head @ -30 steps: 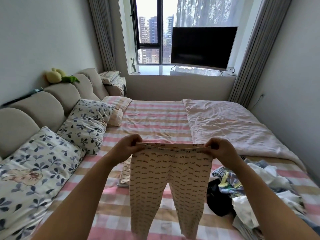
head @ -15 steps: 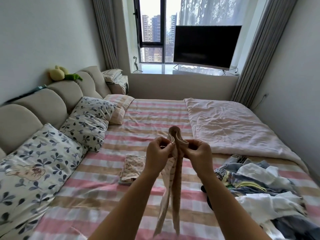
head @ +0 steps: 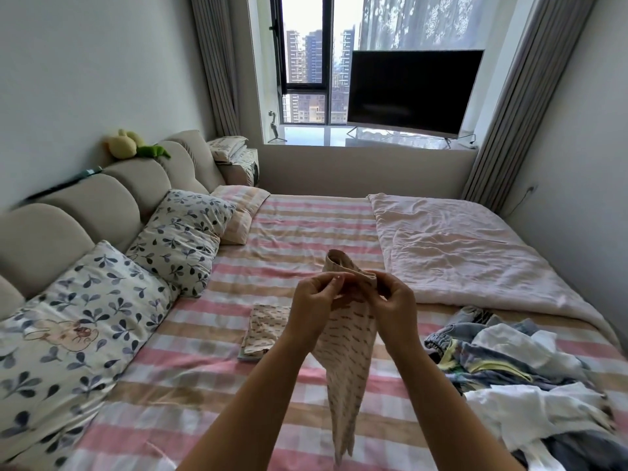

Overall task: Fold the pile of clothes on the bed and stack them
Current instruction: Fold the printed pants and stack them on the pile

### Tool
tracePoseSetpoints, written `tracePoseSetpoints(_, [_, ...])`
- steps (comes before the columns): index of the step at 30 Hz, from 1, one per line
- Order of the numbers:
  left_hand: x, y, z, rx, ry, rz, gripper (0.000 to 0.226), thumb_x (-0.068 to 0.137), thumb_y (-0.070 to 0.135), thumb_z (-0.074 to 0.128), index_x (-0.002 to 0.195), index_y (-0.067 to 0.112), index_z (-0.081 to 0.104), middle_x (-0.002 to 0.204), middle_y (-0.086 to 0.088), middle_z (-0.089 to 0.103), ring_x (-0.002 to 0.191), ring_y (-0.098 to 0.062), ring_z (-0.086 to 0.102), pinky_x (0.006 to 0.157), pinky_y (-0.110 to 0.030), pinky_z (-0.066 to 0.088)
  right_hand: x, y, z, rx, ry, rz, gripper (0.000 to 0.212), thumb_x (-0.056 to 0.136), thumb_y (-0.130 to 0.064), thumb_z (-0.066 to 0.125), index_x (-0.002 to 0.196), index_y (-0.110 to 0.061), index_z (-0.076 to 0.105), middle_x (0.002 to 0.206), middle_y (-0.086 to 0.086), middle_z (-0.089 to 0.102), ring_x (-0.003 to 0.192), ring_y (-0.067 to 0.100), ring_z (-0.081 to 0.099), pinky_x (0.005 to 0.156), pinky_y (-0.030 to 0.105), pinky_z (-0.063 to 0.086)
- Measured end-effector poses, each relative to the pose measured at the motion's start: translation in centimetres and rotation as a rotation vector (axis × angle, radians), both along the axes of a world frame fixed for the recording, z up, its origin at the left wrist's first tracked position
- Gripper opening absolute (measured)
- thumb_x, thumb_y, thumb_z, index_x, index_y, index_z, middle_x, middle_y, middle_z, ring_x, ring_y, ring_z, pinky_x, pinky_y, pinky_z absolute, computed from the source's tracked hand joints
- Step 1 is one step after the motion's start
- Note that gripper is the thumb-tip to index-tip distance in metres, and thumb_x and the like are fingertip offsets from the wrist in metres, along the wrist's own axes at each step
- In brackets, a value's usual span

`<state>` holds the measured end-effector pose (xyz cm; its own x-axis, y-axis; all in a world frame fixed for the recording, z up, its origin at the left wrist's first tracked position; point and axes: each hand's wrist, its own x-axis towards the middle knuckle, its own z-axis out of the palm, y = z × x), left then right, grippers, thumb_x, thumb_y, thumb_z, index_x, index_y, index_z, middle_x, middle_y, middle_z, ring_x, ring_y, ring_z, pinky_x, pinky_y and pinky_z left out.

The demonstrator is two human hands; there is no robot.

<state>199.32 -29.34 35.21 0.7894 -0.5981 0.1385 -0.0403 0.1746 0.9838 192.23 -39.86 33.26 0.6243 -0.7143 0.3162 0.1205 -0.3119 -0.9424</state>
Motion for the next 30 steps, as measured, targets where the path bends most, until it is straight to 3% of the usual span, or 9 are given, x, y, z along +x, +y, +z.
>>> tracePoseSetpoints(2, [1.2,0.4,-0.1,0.081,-0.198,0.198,0.018,0.084,0.004,0.063,0.099,0.014,0.067,0.1,-0.004,0.067,0.097,-0.022,0.063,0.084,-0.035,0.053,-0.2,-0.8,0.4,0.024,-0.006,0.047,0.017,0.083,-0.004,0.063,0.093,-0.015,0.072,0.083,0.0,0.072,0.079,0.013,0.068,0.073,0.032,0.056])
tracePoseSetpoints(6, [3.9,0.2,0.8,0.405,-0.734,0.066,0.072,0.069,0.018,0.079,0.133,0.015,0.045,0.133,-0.001,0.046,0.126,-0.014,0.037,0.11,-0.033,0.026,-0.5,-1.8,1.1,-0.017,0.017,0.173,0.024,0.077,0.001,0.068,0.085,-0.021,0.07,0.08,-0.005,0.07,0.074,0.005,0.065,0.068,0.016,0.052])
tracePoseSetpoints(8, [4.6,-0.8,1.7,0.593,-0.919,-0.116,0.053,0.075,0.027,0.074,0.124,0.022,0.054,0.125,0.003,0.057,0.12,-0.011,0.045,0.115,-0.036,0.01,-0.4,-2.0,1.2,-0.013,0.009,0.198,0.023,0.074,-0.001,0.072,0.083,-0.022,0.068,0.079,-0.006,0.07,0.07,0.001,0.064,0.064,0.011,0.05])
tracePoseSetpoints(10, [4.7,-1.9,2.6,0.744,-1.009,-0.278,0.019,0.082,0.03,0.066,0.099,0.022,0.063,0.095,0.006,0.066,0.095,-0.013,0.058,0.105,-0.031,0.026,-0.4,-2.1,0.9,0.022,-0.013,0.182,0.021,0.074,-0.003,0.073,0.084,-0.019,0.065,0.078,-0.002,0.069,0.069,0.003,0.065,0.063,0.014,0.051])
tracePoseSetpoints(12, [4.8,-2.7,3.2,0.816,-0.977,-0.4,0.01,0.085,0.025,0.062,0.077,0.022,0.056,0.074,0.009,0.056,0.076,-0.015,0.056,0.076,-0.024,0.044,-0.5,-2.3,0.4,0.089,-0.038,0.172,0.018,0.077,-0.008,0.072,0.088,-0.016,0.059,0.079,0.006,0.07,0.069,0.01,0.067,0.061,0.019,0.052])
tracePoseSetpoints(14, [4.9,-3.3,3.7,0.828,-0.963,-0.456,0.019,0.086,0.021,0.06,0.071,0.026,0.05,0.071,0.013,0.05,0.072,-0.012,0.052,0.063,-0.019,0.042,-1.1,-2.8,-0.6,0.142,-0.049,0.191,0.024,0.077,-0.015,0.071,0.095,-0.012,0.055,0.08,0.012,0.07,0.071,0.018,0.067,0.061,0.025,0.053])
tracePoseSetpoints(17, [5.2,-3.7,4.8,0.787,-0.984,-0.462,0.027,0.086,0.017,0.061,0.065,0.026,0.046,0.068,0.012,0.049,0.069,-0.011,0.05,0.064,-0.019,0.04,-2.5,-3.2,-3.1,0.147,0.029,0.277,0.03,0.076,-0.014,0.073,0.1,-0.005,0.058,0.084,0.017,0.068,0.075,0.029,0.066,0.066,0.037,0.057])
tracePoseSetpoints(21, [5.6,-3.8,6.6,0.77,-0.941,-0.435,0.023,0.085,0.022,0.064,0.067,0.015,0.052,0.062,0.009,0.045,0.059,-0.005,0.042,0.057,-0.013,0.033,-3.7,-3.3,-7.7,0.252,0.157,0.305,0.013,0.079,-0.003,0.068,0.079,-0.016,0.072,0.082,0.009,0.072,0.078,0.029,0.068,0.074,0.041,0.058])
tracePoseSetpoints(30, [8.3,-0.3,8.0,0.65,-0.673,-0.226,0.019,0.09,0.018,0.057,0.095,0.004,0.068,0.083,-0.022,0.063,0.072,-0.019,0.056,0.065,-0.028,0.049,-4.0,-3.7,-15.6,0.308,0.457,0.309,0.011,0.085,0.004,0.059,0.083,0.008,0.068,0.074,0.01,0.061,0.065,0.011,0.052,0.062,0.018,0.042])
